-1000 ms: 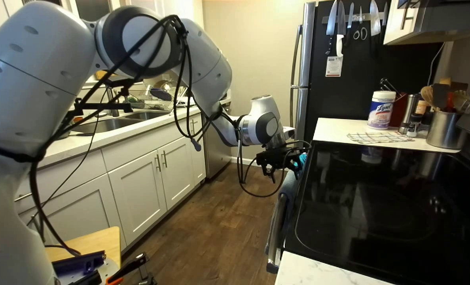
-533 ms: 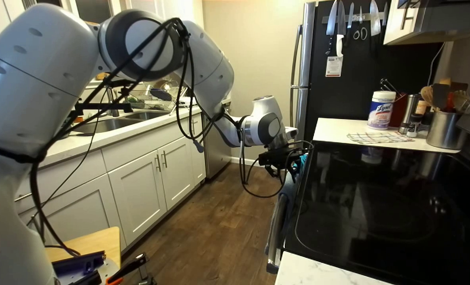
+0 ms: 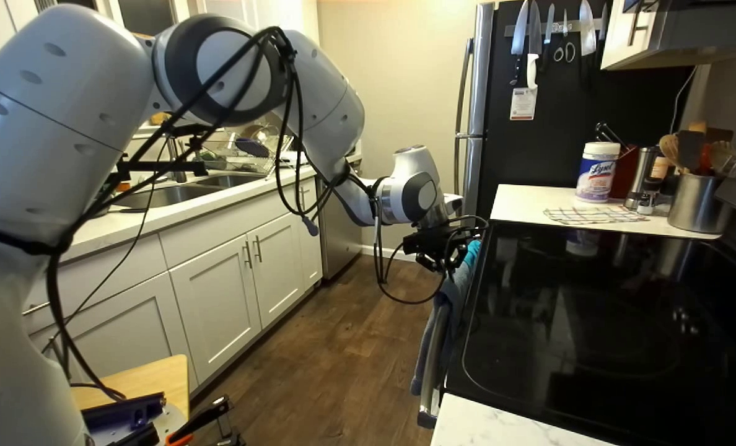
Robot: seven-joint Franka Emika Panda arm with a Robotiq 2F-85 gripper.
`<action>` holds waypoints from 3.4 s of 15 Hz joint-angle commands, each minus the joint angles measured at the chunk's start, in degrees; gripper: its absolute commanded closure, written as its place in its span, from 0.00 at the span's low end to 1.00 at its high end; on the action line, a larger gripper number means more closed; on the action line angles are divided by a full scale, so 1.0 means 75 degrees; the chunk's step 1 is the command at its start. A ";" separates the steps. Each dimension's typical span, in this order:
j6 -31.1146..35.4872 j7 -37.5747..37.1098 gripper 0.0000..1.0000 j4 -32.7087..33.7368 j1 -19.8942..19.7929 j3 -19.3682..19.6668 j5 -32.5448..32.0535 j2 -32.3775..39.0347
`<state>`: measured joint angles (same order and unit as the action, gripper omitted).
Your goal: Put the light blue towel on the stovetop.
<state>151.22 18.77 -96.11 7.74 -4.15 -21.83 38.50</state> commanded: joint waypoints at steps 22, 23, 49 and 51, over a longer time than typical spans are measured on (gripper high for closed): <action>-0.0024 0.0483 0.98 -0.1802 -0.0737 -0.0102 0.0735 -0.3673; -0.0051 0.0454 0.98 -0.1795 -0.0744 -0.0065 0.0718 -0.3822; -0.0983 -0.0222 0.98 0.0035 -0.1708 0.1388 0.0545 -0.2619; -0.1053 -0.0194 0.98 0.0384 -0.1795 0.1436 0.0590 -0.2353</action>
<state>145.12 17.99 -98.08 -4.76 6.34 -17.68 17.85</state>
